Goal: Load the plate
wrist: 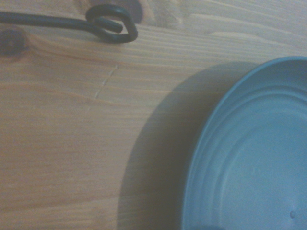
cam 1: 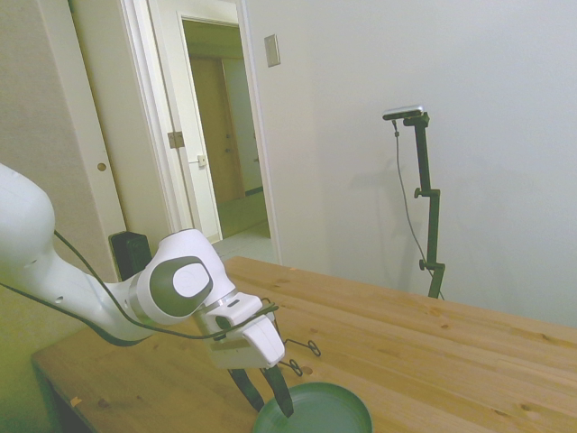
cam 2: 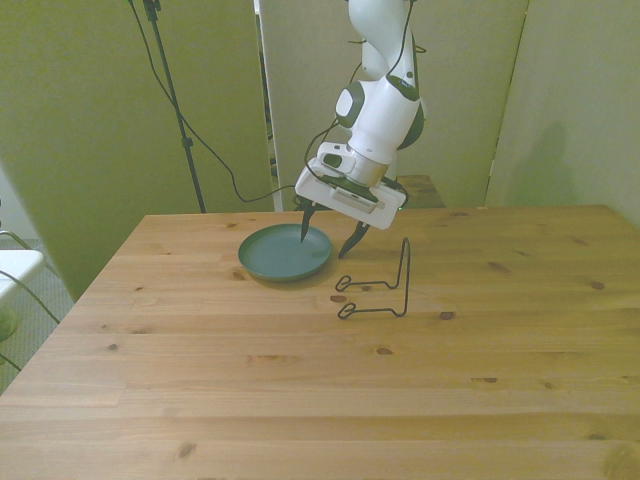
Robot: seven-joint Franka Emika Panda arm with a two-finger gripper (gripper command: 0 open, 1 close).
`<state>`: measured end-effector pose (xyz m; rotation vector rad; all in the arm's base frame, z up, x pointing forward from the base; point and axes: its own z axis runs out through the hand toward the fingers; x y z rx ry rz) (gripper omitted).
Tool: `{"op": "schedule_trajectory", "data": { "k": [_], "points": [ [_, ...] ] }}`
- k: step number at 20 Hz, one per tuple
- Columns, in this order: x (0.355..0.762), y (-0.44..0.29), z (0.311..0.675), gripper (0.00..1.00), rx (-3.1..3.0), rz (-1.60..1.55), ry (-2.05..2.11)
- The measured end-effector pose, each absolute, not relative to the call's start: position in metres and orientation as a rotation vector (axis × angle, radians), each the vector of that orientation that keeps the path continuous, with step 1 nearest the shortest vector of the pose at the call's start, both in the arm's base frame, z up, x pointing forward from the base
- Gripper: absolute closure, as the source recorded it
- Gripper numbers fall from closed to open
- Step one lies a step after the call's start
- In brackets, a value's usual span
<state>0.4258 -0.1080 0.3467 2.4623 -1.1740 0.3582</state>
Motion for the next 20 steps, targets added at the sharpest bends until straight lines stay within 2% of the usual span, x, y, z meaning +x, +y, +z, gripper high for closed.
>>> {"op": "schedule_trajectory", "data": {
  "k": [20],
  "points": [
    [0.422,-0.114,0.334,1.0,2.472,0.348,-1.212]
  ]
}}
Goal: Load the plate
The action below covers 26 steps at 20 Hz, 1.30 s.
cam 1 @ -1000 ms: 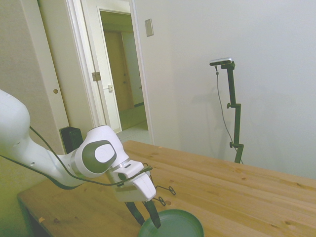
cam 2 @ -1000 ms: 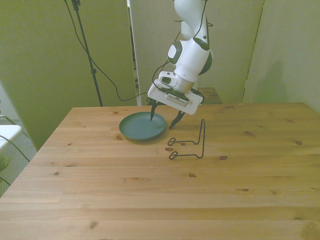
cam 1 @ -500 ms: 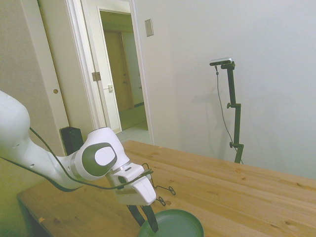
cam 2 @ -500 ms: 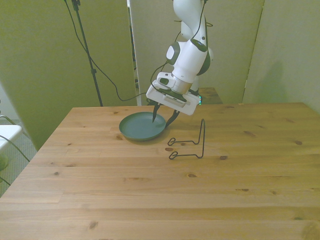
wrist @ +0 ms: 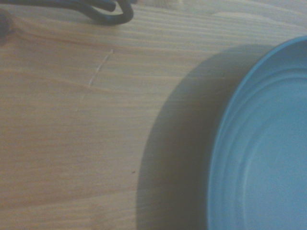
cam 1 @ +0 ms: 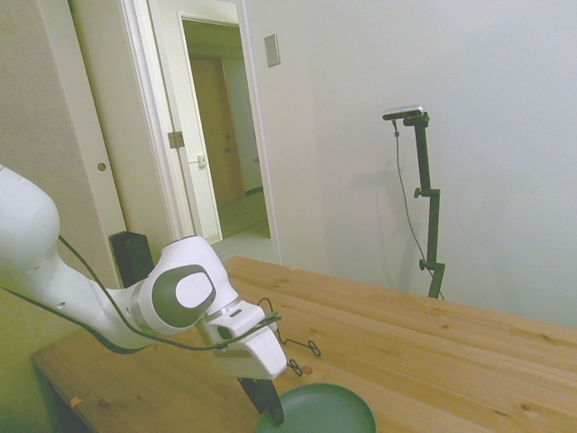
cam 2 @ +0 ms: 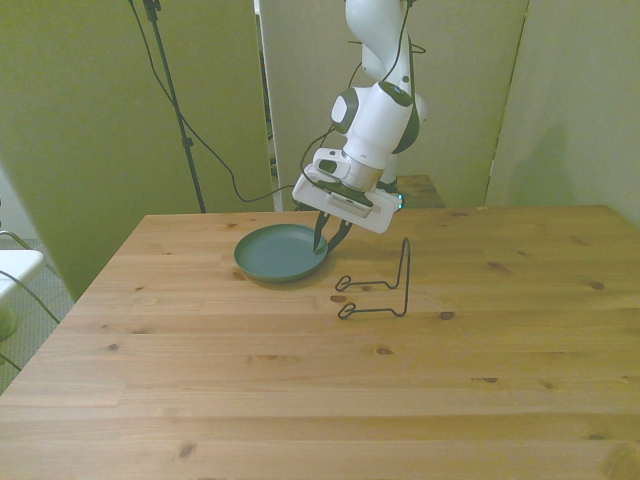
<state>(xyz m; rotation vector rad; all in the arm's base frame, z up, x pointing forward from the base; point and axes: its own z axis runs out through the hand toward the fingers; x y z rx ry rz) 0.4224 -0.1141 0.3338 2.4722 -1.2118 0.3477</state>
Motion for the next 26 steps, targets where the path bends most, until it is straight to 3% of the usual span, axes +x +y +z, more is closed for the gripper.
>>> {"op": "schedule_trajectory", "data": {
  "k": [15,26],
  "points": [
    [0.438,-0.105,0.364,1.0,2.642,0.317,-1.436],
    [0.449,-0.066,0.478,1.0,2.879,0.106,-1.596]
  ]
}}
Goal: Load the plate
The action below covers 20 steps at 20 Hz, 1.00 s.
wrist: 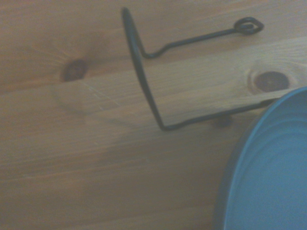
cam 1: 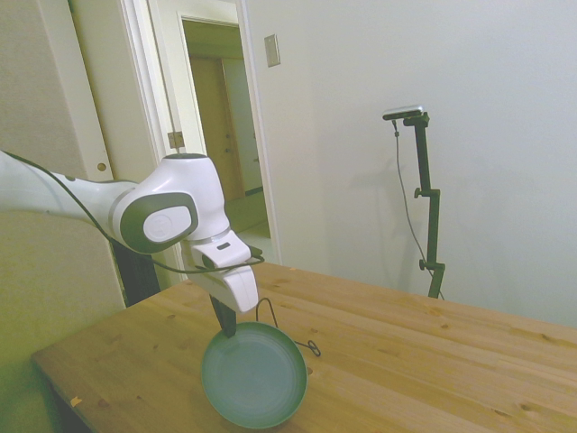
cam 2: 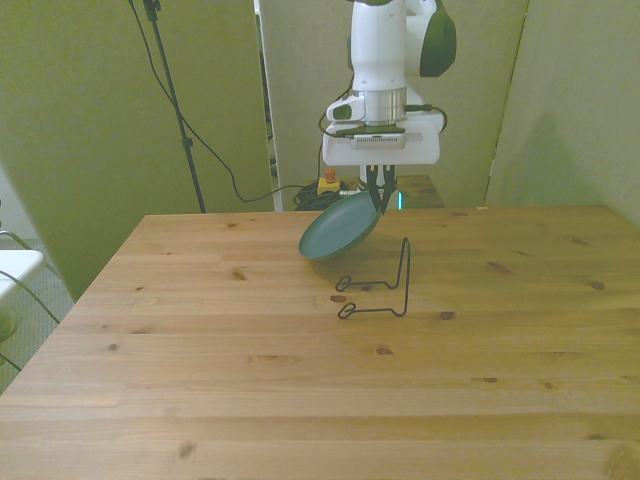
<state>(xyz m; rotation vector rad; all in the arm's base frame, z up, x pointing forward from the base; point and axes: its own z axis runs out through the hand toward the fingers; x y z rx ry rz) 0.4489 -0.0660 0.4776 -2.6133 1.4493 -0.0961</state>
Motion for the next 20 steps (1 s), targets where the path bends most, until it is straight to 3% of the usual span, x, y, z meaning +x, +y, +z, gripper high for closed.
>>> {"op": "schedule_trajectory", "data": {
  "k": [8,13,20],
  "points": [
    [0.503,-0.079,0.54,1.0,-2.316,0.048,1.385],
    [0.516,-0.112,0.571,1.0,-2.173,0.131,1.294],
    [0.523,-0.153,0.559,1.0,-2.056,0.186,1.215]
  ]
}}
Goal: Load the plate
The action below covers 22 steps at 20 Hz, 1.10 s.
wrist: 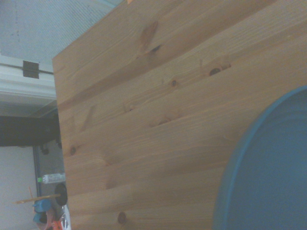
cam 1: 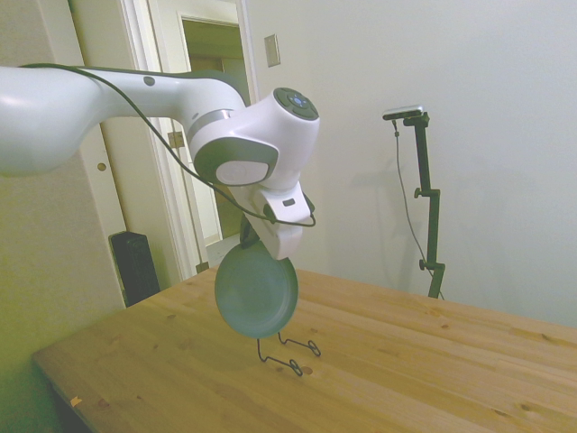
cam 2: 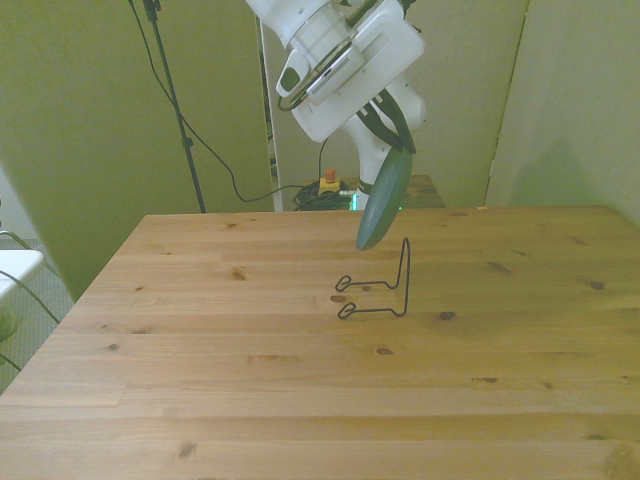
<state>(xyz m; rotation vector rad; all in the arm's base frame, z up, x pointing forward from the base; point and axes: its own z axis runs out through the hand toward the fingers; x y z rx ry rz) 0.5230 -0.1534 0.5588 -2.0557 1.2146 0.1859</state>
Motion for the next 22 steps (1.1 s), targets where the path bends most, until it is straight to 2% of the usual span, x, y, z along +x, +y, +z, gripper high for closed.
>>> {"op": "schedule_trajectory", "data": {
  "k": [8,21,22],
  "points": [
    [0.553,-0.169,0.522,1.0,-1.995,0.211,1.157],
    [0.549,-0.183,0.486,1.0,-2.028,0.209,1.082],
    [0.55,-0.183,0.484,0.0,-2.028,0.213,1.083]
  ]
}}
